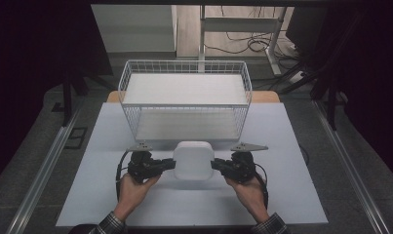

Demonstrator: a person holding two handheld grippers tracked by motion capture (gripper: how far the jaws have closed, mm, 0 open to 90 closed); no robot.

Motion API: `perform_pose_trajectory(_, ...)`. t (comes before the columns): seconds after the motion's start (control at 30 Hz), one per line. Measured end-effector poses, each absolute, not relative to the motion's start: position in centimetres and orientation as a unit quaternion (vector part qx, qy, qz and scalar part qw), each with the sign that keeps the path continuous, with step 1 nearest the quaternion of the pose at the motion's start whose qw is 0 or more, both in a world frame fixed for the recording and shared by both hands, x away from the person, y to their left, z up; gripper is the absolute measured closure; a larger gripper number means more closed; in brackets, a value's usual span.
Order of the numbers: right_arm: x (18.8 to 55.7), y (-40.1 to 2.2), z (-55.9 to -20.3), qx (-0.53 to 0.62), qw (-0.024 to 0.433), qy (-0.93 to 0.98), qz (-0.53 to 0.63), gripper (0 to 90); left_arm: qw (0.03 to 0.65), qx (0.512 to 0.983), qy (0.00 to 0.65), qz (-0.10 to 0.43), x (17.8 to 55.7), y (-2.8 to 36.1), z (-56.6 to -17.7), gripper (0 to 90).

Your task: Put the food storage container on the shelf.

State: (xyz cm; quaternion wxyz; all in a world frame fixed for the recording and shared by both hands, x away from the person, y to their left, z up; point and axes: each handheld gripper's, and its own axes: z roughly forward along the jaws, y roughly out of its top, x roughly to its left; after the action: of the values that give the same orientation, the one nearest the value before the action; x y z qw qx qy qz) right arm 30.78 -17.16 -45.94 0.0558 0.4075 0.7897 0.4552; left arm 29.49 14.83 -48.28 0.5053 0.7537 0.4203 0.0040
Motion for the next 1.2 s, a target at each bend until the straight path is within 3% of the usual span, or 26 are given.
perform_pose_trajectory(1.2, 35.6, -14.9, -33.3, 0.351, 0.111, 0.765, 0.529, 78.0, 0.546, 0.733, 0.397, 0.084, 33.2, 17.2, -35.1, 80.1)
